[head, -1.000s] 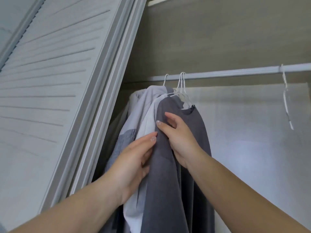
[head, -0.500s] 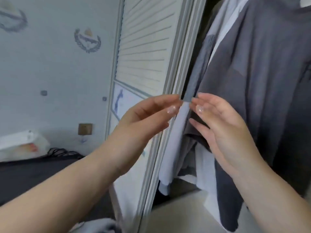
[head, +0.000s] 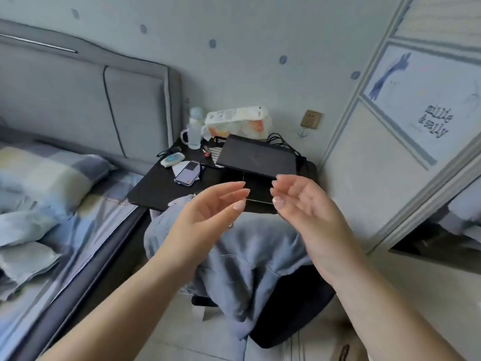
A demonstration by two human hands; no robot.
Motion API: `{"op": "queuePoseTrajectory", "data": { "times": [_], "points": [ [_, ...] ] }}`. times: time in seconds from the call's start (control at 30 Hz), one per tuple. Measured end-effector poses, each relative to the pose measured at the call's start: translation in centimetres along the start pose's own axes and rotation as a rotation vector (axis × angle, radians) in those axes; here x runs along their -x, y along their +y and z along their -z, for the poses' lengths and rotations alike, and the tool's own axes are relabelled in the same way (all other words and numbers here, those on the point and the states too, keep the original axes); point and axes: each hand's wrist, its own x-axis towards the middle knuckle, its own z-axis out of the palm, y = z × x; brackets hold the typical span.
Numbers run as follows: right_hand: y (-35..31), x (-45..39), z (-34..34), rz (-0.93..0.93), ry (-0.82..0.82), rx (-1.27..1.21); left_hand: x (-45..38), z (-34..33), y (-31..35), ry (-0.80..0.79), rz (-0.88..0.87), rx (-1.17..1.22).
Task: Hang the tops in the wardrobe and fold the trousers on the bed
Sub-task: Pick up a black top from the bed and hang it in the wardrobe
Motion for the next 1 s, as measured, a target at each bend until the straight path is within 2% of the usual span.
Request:
{"op": "queuePoseTrajectory", "data": {
  "times": [0.17, 0.37, 0.53, 0.8, 1.0],
  "points": [
    [2.0, 1.7, -12.4, -0.080, -0.209, -0.080, 8.2, 11.6, 0.4, 0.218, 0.094, -0.056],
    [2.8, 6.1, -30.8, -0.184, -0.481, -0.140, 21.1, 26.9, 3.8, 0.626, 0.122, -0.051],
    [2.9, 9.5, -44.3, -0.235, -0.710, -0.171, 30.9, 36.4, 5.7, 0.821, 0.155, -0.092],
    [4.7, 13.9, -59.5, -0.307, -1.044, -0.126, 43.0, 44.7, 4.7, 1.160, 0.266, -0.069],
    [7.0, 14.7, -67.2, -0.374, -1.222, -0.065, 46.7, 48.5, 2.6, 1.299, 0.347, 0.020]
  ]
}}
